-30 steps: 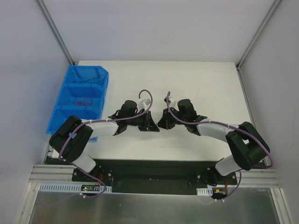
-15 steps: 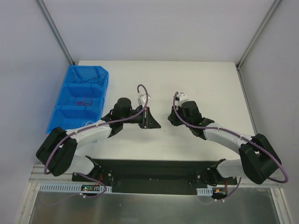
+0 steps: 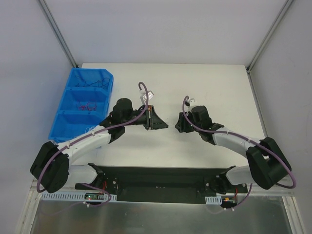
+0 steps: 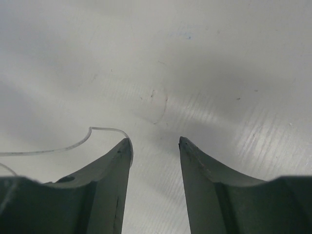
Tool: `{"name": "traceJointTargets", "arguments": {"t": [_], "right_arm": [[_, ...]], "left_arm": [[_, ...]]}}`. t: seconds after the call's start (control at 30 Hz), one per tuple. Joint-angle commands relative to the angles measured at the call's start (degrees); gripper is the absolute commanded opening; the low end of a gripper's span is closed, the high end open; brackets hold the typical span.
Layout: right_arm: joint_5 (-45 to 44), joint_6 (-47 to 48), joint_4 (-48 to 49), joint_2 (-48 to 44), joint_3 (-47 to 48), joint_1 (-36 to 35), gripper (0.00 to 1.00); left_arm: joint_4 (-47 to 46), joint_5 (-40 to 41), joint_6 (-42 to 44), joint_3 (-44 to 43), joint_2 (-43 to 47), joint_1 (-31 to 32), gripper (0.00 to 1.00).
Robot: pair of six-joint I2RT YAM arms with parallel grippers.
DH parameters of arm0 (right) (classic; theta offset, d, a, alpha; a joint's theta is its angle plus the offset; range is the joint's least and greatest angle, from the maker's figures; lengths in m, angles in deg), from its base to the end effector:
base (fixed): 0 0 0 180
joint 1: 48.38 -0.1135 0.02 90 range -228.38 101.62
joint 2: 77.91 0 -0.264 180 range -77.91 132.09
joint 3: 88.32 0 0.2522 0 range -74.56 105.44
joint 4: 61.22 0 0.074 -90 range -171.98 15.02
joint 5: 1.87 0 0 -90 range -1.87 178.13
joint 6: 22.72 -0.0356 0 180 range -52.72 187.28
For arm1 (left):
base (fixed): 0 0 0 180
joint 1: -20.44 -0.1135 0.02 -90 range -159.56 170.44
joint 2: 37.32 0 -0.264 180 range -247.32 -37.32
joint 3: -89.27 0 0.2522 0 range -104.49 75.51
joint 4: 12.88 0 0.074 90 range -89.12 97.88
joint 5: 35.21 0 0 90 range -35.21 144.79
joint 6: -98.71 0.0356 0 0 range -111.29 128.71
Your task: Untangle the cables
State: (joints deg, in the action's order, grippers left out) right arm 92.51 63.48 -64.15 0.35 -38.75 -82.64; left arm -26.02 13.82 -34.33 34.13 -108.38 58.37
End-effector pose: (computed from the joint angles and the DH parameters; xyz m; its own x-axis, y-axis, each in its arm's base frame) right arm 0.2305 0.1603 0.1935 -0.4731 -0.2423 -0.8470 -0.5850 0.8053 0.0964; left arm 0.2046 -0.1891 0.2891 -0.6973 -0.1099 -0.7083 0.6906 0.1614 -0.7049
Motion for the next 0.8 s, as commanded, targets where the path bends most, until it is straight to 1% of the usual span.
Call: {"name": "traceJointTargets", "arguments": {"t": [0.0,0.1,0.23,0.3,0.43,0.6,0.63,0.67,0.7,0.73,0.77], "right_arm": [[5.0,-1.7,4.8,-2.8,-1.6,2.1,0.48],[8.6,-2.0,7.2,-2.5,-2.1,2.1,0.5],[15.7,-4.4,13.6,-1.5,-3.6,2.2,0.62],[18.5,-5.8,16.3,-0.4,-3.8,2.1,0.65],[23.2,-8.5,21.1,2.4,-3.7,2.1,0.65],[25.7,-10.8,24.8,4.5,-4.0,2.0,0.64],[25.7,-11.2,25.5,4.5,-4.2,2.1,0.6],[25.4,-11.3,25.6,4.6,-4.2,2.0,0.54],[25.1,-11.4,25.6,4.9,-4.2,2.1,0.46],[24.2,-11.3,24.9,5.1,-4.1,2.1,0.34],[22.8,-10.8,23.4,5.0,-3.8,2.1,0.21]], "left_arm": [[0.9,3.3,-1.3,-1.6,0.1,0.5,0.0],[-0.5,2.6,-2.3,-1.7,0.0,0.5,0.0],[-1.9,0.2,-4.4,-1.8,-0.8,0.4,0.0],[-3.3,-0.3,-5.7,-1.1,-0.8,0.4,0.0],[-7.6,-1.3,-8.3,0.2,-0.9,0.5,0.0],[-8.7,-2.2,-9.3,0.1,-1.0,0.5,0.0],[-8.9,-2.4,-9.3,0.3,-1.0,0.5,0.0],[-9.0,-2.4,-9.4,0.3,-0.7,0.5,0.0],[-9.0,-2.4,-9.2,0.4,-0.7,0.5,0.0],[-8.5,-2.4,-9.0,0.3,-0.2,0.5,0.0],[-6.8,-2.3,-7.9,-0.1,0.4,0.4,0.0]]}}
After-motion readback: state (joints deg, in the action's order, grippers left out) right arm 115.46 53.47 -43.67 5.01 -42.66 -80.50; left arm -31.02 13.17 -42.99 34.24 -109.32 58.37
